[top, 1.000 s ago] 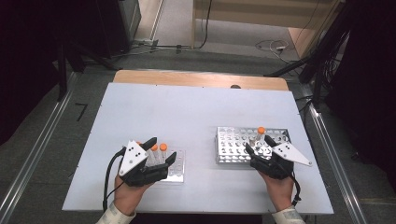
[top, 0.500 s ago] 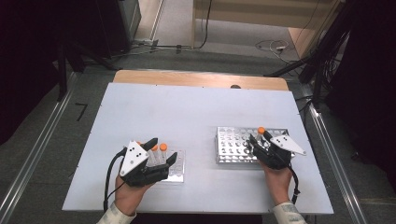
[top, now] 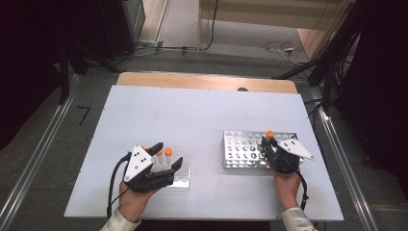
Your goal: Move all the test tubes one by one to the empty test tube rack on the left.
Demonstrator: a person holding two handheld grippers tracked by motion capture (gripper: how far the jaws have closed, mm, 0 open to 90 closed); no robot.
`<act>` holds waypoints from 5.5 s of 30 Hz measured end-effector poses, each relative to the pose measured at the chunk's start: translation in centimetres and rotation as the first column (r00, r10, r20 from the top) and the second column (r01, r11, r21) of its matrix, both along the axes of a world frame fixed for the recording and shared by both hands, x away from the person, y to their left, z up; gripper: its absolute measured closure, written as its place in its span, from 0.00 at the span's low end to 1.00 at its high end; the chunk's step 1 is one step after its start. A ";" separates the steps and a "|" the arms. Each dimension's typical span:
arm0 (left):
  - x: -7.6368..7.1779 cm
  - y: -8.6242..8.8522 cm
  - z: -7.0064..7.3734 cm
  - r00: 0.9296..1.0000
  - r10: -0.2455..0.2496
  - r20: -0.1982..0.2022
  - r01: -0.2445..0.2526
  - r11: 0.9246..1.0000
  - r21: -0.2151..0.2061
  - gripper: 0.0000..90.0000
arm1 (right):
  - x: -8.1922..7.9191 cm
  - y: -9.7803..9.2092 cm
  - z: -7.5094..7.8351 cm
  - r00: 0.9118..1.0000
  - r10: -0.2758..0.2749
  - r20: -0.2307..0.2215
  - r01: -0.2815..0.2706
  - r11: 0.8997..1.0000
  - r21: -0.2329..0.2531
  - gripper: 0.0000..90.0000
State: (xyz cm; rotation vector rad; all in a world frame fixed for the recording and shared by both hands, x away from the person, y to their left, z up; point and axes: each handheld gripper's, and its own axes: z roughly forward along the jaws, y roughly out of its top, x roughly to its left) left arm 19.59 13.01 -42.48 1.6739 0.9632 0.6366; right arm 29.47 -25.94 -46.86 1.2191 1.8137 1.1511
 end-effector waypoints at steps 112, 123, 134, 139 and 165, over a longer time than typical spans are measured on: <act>0.4 -1.5 2.5 0.995 0.049 0.086 -0.046 0.998 -0.044 0.78 | -7.8 11.9 1.7 0.846 0.530 -0.067 -0.526 0.848 0.064 0.27; 1.0 -1.1 1.6 0.995 0.068 0.077 -0.068 0.998 -0.005 0.78 | -7.8 11.7 1.7 0.852 0.520 -0.064 -0.516 0.854 0.063 0.26; 1.9 -1.1 0.1 0.998 0.056 0.016 -0.056 0.998 0.014 0.78 | -7.8 11.6 1.7 0.854 0.517 -0.064 -0.513 0.856 0.062 0.25; 2.1 -1.3 -0.6 0.998 0.056 -0.008 -0.055 0.998 0.028 0.78 | -7.8 11.5 1.7 0.855 0.515 -0.065 -0.512 0.857 0.061 0.25; 1.7 -1.3 -1.0 0.999 0.039 -0.004 -0.039 0.999 0.031 0.67 | -7.9 11.5 1.7 0.858 0.510 -0.064 -0.507 0.860 0.058 0.25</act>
